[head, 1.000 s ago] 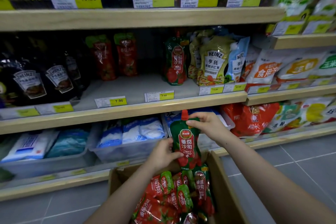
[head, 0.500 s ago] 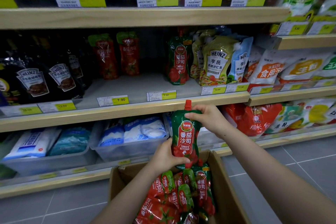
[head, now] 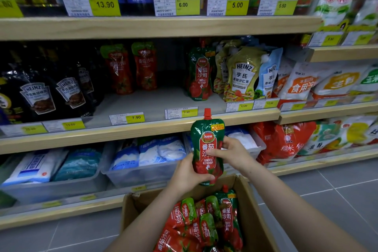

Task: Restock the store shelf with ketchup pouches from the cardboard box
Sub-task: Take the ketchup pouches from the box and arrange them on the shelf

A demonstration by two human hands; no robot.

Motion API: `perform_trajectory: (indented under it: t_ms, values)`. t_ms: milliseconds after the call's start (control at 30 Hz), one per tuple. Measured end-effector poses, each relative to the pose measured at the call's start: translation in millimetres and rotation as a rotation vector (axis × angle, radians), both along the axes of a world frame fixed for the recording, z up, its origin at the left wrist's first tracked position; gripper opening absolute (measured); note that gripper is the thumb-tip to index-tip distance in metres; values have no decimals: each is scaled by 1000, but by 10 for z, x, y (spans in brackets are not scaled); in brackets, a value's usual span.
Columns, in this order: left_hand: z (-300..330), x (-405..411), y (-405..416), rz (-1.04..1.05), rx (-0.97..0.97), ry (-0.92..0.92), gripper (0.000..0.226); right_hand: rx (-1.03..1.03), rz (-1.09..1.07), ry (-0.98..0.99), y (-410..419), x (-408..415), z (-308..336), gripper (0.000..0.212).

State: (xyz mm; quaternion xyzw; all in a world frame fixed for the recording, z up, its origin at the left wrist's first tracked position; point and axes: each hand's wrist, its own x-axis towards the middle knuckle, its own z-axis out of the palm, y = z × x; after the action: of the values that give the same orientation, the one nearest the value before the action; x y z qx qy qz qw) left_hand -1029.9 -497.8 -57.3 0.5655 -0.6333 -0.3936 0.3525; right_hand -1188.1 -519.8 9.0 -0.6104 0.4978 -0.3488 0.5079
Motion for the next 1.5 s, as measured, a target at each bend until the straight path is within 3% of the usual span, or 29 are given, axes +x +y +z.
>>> perform_trajectory:
  t_ms: [200,333,467,533,667,733,867,1033,1500]
  values:
    - [-10,34,-10,-17,29,59,59,20,-76,-57,17,-54,23,28]
    - [-3,-13,9,18,-10,70,56,-3,-108,31,58,-7,-72,49]
    - [196,79,-13,-80,-56,-11,67,-31,-99,27,-25,-75,34,44]
    - [394,231,-130,-47,-187,-111,74,-72,-122,13,-129,-131,180,40]
    - [817,566,-486,180,-671,-450,36,-181,-130,-21,-429,-202,600,39]
    - [953,679,-687,268,-809,-623,33,-269,-112,-17,-594,-195,815,39]
    - [928,791,-909,232,-629,-812,33,-401,-96,-4,-915,-123,1109,44]
    - [730,768,-944,310,-736,-1029,31,-485,-89,77,-1249,-23,1098,44]
    - [676,778,-970,346,-847,-1051,35,-306,-61,63,-1559,-38,683,47]
